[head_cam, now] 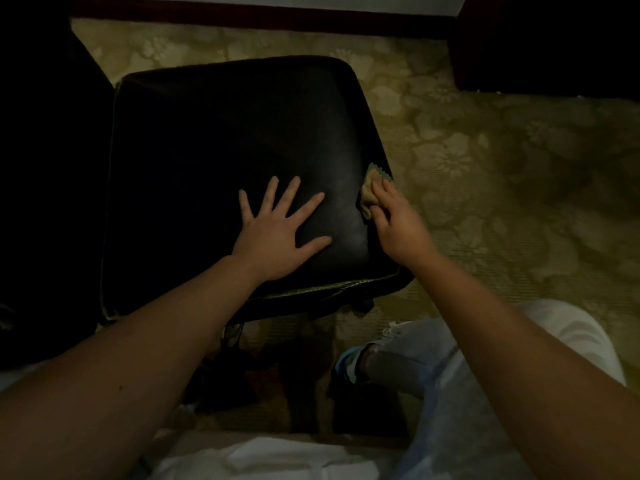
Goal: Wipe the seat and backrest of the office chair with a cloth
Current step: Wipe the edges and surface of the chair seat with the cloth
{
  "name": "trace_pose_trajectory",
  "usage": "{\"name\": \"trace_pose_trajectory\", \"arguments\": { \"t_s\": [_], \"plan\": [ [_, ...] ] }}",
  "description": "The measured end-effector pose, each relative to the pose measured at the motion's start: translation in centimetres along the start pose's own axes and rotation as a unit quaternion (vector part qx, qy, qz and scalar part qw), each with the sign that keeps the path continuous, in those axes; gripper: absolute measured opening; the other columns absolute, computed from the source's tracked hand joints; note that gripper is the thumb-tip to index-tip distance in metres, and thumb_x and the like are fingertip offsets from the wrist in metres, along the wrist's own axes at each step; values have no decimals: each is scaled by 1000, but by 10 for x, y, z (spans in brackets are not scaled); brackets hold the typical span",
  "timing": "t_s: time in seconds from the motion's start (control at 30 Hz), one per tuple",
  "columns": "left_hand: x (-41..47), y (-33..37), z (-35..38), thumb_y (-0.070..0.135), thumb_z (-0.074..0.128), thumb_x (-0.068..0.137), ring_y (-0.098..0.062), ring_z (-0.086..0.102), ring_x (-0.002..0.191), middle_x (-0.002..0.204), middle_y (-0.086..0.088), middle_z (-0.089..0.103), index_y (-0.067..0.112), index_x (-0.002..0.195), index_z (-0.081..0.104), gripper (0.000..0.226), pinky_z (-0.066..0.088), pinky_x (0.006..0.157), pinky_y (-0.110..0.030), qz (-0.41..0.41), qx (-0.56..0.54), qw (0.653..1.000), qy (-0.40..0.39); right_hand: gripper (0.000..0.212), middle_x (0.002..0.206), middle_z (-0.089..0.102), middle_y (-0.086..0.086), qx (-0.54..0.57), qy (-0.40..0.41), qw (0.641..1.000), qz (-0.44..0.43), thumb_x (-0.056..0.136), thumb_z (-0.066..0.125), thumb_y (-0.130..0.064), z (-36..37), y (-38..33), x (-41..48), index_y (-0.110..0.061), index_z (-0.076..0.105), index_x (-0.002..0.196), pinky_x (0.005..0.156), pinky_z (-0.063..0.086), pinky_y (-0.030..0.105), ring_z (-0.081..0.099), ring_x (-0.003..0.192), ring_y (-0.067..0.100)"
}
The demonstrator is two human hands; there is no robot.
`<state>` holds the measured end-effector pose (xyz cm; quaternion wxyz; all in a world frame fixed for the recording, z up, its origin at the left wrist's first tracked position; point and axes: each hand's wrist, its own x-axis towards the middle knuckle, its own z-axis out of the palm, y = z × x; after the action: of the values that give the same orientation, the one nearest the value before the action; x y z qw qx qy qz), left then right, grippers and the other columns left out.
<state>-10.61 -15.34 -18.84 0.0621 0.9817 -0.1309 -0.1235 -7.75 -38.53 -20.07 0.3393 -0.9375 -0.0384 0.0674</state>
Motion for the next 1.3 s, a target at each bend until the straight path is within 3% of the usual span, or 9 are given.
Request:
{"name": "trace_pose_trajectory", "arguments": {
  "t_s": [0.37, 0.7, 0.9, 1.3],
  "plan": [
    [0, 2, 1, 85, 6, 84, -30, -18, 156, 170, 2, -17, 50, 157, -9, 82, -10, 118, -70, -12, 13, 1000, -13, 49, 157, 33, 13, -59, 43, 997, -33, 102, 45, -17, 16, -2, -49, -9, 36, 149, 121, 18, 38, 23, 147, 30],
    [-2, 14, -17, 82, 30, 90, -30, -26, 153, 168, 1, -26, 51, 156, -10, 83, -13, 117, -70, -38, -27, 992, -114, 49, 157, 32, 12, -39, 39, 998, -12, 101, 44, -18, 14, -4, -31, -10, 38, 149, 120, 21, 38, 24, 147, 29],
    [-3, 15, -13, 83, 31, 90, -30, -26, 153, 168, 1, -25, 51, 157, -8, 83, -14, 116, -69, -40, -29, 993, -103, 49, 155, 38, 11, -41, 79, 996, -20, 99, 44, -17, 28, -3, -72, -10, 41, 147, 119, 24, 39, 28, 145, 30],
    [-4, 16, -9, 85, 32, 87, -28, -28, 153, 168, 1, -25, 52, 157, -8, 87, -18, 115, -67, -43, -39, 994, -91, 53, 151, 42, 11, -31, 89, 995, -15, 98, 41, -20, 23, 2, -63, -10, 38, 149, 117, 29, 42, 34, 141, 29]
  ]
}}
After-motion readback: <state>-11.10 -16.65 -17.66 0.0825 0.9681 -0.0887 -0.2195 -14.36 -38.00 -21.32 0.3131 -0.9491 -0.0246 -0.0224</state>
